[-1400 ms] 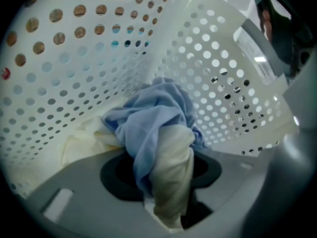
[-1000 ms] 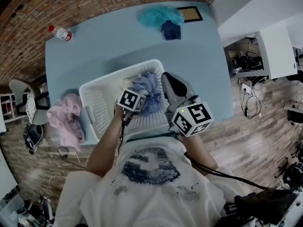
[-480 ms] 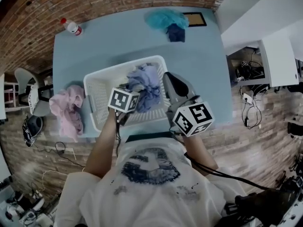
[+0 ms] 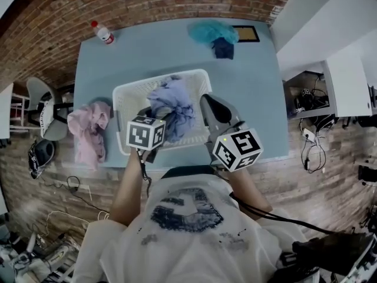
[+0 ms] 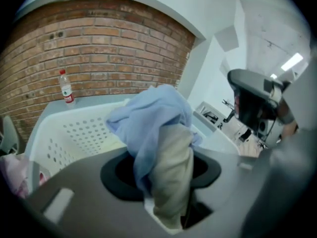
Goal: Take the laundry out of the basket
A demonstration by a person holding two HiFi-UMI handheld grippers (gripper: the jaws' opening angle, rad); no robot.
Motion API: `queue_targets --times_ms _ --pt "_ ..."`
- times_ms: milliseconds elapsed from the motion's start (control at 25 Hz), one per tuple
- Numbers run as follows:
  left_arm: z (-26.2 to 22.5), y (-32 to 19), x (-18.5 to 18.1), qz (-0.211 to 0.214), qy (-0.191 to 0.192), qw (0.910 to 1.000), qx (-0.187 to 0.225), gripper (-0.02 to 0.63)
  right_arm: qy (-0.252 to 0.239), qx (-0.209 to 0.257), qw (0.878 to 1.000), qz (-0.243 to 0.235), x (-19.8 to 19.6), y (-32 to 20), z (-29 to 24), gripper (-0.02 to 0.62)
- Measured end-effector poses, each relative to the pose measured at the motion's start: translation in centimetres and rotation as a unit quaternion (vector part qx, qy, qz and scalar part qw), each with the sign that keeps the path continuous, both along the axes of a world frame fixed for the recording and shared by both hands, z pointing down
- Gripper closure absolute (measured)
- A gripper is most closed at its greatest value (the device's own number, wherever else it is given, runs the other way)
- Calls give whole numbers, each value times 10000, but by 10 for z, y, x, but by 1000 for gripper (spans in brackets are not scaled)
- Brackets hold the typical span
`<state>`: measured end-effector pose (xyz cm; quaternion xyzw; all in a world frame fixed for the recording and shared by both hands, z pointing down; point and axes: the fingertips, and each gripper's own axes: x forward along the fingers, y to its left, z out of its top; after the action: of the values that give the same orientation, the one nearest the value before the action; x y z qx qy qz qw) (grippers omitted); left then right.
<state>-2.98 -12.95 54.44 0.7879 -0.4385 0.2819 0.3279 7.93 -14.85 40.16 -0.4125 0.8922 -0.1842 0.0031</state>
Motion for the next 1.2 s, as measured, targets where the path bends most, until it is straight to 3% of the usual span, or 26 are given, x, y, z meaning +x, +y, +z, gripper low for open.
queue_targets --times_ms 400,840,1200 --pt "-71 27 -53 -451 -25 9947 923 397 120 334 9994 -27 -39 40 -28 598" --pt "-136 82 -102 -866 -129 9788 1853 396 270 695 9972 -17 -73 94 -58 598" --pt "-161 126 -125 -991 -249 9671 2331 396 278 979 9947 136 -81 133 -72 598"
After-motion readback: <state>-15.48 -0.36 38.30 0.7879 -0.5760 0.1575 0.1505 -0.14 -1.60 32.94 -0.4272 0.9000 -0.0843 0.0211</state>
